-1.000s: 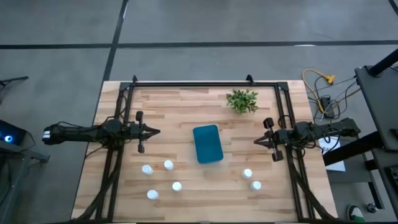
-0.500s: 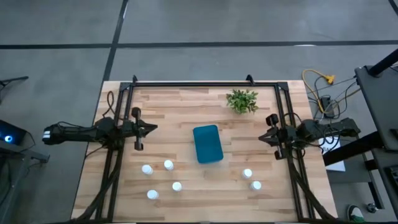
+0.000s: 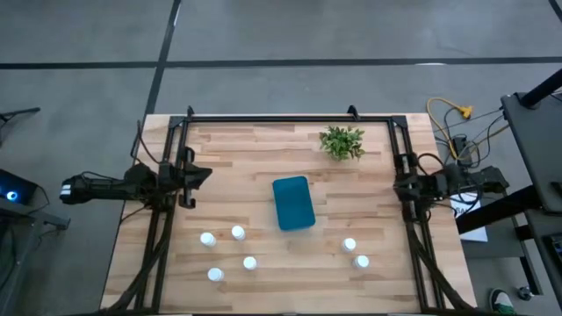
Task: Pick and place pill bottles into a basket
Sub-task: Put the white pill bottle into the blue bin
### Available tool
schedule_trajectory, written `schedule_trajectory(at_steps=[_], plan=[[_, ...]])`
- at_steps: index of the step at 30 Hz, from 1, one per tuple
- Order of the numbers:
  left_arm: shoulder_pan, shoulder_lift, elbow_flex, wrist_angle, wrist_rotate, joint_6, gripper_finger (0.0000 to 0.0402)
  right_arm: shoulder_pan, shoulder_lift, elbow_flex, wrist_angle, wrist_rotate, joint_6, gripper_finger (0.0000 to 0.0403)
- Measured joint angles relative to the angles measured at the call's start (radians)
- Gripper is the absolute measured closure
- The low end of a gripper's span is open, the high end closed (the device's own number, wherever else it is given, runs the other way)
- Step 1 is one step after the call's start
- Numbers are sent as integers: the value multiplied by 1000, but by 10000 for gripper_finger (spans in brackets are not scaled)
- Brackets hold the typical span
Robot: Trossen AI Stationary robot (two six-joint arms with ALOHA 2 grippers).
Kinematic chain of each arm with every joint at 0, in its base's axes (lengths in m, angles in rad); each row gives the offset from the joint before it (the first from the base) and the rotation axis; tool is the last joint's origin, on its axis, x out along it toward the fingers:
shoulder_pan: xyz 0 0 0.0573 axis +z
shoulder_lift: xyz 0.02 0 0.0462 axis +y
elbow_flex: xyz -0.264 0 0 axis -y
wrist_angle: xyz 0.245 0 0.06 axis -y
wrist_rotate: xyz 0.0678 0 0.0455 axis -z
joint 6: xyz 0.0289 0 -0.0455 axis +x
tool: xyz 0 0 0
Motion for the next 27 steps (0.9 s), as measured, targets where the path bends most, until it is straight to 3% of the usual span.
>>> schedule_trajectory(at_steps=[7, 10, 14, 27], plan=[[0, 0, 0, 18, 0, 1, 402, 0, 47, 119, 17, -68, -50, 390], [0, 0, 0, 20, 0, 8, 402, 0, 133, 201, -4, -151, -56, 390], [0, 1, 0, 19, 0, 8, 402, 0, 282, 325, -96, -161, -85, 390], [0, 2, -4, -41, 0, 67, 402, 0, 802, 892, -954, -149, -81, 390]])
